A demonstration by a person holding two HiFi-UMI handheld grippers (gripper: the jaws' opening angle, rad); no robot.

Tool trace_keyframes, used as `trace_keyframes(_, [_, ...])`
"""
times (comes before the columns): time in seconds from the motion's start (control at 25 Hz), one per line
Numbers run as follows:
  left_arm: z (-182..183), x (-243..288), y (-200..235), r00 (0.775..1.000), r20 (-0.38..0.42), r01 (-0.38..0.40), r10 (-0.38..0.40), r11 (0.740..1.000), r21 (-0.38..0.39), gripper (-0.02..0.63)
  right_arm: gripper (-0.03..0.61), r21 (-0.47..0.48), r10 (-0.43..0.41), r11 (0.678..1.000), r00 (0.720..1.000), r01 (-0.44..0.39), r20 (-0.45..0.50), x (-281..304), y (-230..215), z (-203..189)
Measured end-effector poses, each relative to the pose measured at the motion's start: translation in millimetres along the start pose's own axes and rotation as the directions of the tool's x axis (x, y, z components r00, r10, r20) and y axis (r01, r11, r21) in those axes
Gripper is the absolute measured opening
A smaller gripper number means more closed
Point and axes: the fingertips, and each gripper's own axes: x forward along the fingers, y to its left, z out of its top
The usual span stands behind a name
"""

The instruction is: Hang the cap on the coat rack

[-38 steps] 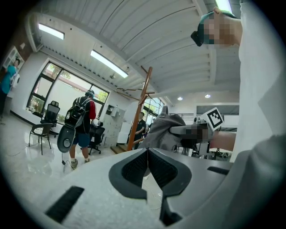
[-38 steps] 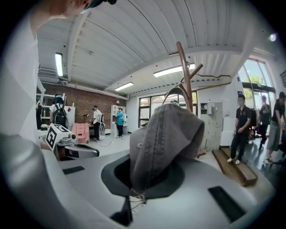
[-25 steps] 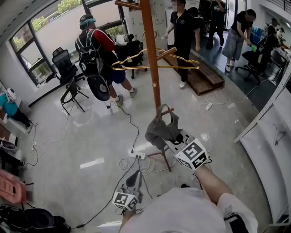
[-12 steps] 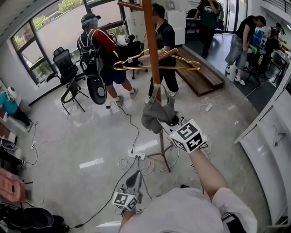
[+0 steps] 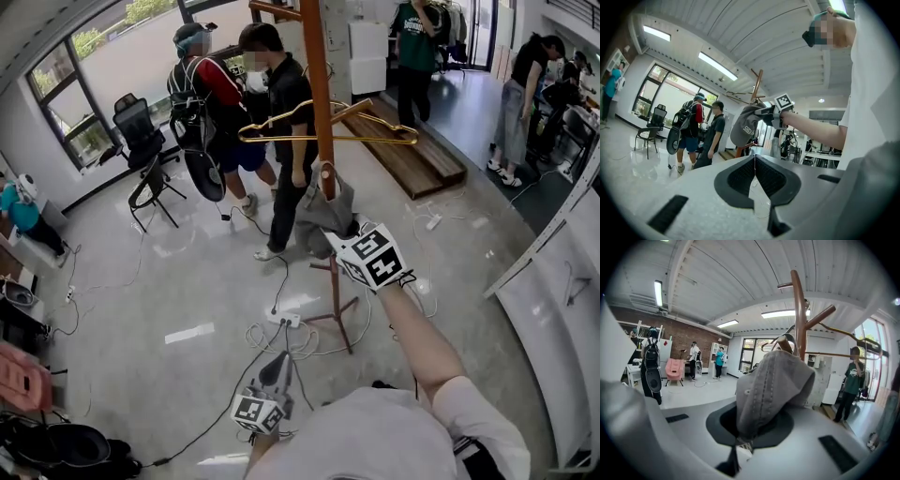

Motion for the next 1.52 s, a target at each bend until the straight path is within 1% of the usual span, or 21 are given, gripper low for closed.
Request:
trace_keyframes(0.16, [-0.6, -5.9, 1.2, 1.0, 0.003, -0.006, 0.006, 1.0, -0.001, 0.011, 0.017, -0.003, -0.018, 1.0, 0.999, 0.018, -0.038, 14.9, 0.0, -12.7])
trace_keyframes(0.36, [0.0, -12.2, 3.5, 1.0, 0.002, -0.017, 0.017, 1.0, -0.004, 0.011, 0.017, -0.045, -0.056, 0.998, 0.995, 0.053, -0.086, 26.3, -7.0, -25.4])
trace_keyframes(0.64, [-1.1, -9.9, 5.8, 1.0, 0.002, -0.021, 0.021, 1.0, -0.006, 0.011, 0.017, -0.038, -0.103, 0.994, 0.99, 0.1, -0.097, 43.5, -30.2, -40.2])
trace_keyframes(0.8, [-0.4, -13.2, 5.5, 1.0, 0.002, -0.022, 0.022, 1.0, -0.01, 0.011, 0.017, -0.03, -0.112, 0.994, 0.987, 0.109, -0.114, 48.7, -29.6, -46.1])
trace_keyframes(1.04, [-3.7, -14.0, 11.4, 1.0, -0.002, -0.022, 0.022, 1.0, -0.008, 0.011, 0.017, -0.053, -0.135, 0.99, 0.987, 0.131, -0.091, 55.1, -30.5, -47.4])
trace_keyframes(1.24, [-13.8, -15.2, 4.0, 1.0, -0.002, -0.025, 0.025, 1.0, -0.007, 0.011, 0.017, -0.058, -0.143, 0.989, 0.986, 0.139, -0.08, 47.2, -33.1, -57.4])
trace_keyframes(1.36, [-8.8, -14.7, 7.4, 1.0, -0.004, -0.022, 0.022, 1.0, -0.003, 0.011, 0.017, -0.057, -0.152, 0.987, 0.985, 0.148, -0.086, 48.7, -32.5, -53.4])
trace_keyframes(1.52, [-3.7, -12.9, 10.4, 1.0, -0.003, -0.021, 0.021, 1.0, -0.007, 0.011, 0.018, -0.059, -0.146, 0.988, 0.987, 0.143, -0.065, 53.1, -31.2, -45.8])
